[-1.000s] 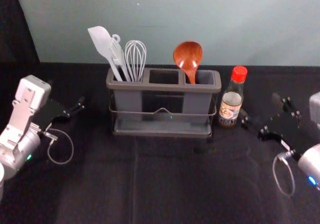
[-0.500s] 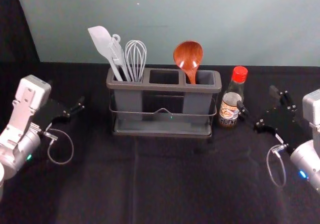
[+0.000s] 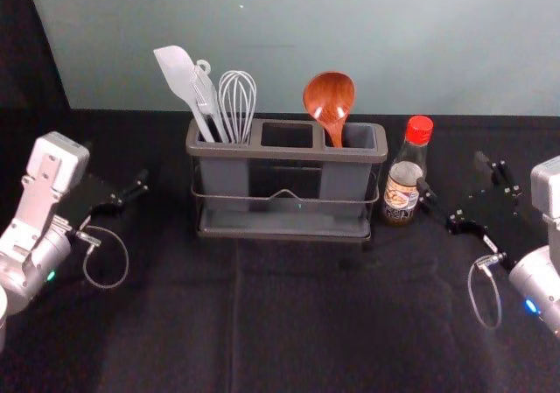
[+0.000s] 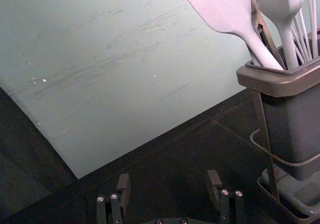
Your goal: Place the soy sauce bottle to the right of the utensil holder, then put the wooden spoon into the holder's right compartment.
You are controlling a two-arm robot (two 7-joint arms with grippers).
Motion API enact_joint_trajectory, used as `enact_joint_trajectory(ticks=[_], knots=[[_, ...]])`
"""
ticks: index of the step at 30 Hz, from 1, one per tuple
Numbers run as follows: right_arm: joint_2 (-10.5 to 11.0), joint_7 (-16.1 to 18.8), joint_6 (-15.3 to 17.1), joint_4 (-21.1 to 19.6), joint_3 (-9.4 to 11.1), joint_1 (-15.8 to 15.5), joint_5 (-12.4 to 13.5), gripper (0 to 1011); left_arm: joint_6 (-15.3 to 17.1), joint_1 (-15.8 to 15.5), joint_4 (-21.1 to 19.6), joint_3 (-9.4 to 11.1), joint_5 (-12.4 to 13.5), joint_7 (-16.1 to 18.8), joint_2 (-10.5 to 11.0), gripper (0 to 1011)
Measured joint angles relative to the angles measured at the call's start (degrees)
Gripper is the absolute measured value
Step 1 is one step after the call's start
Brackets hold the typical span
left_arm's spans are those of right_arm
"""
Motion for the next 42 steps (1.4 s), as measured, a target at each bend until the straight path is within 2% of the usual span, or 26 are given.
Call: enact_joint_trajectory(ticks=[42], knots=[[0.02,-0.14,-0.18,0.0,-0.09,0.04,-0.06,1002,0.0,0.0,0.0,0.0,-0.01,0.0,0.0,1005]])
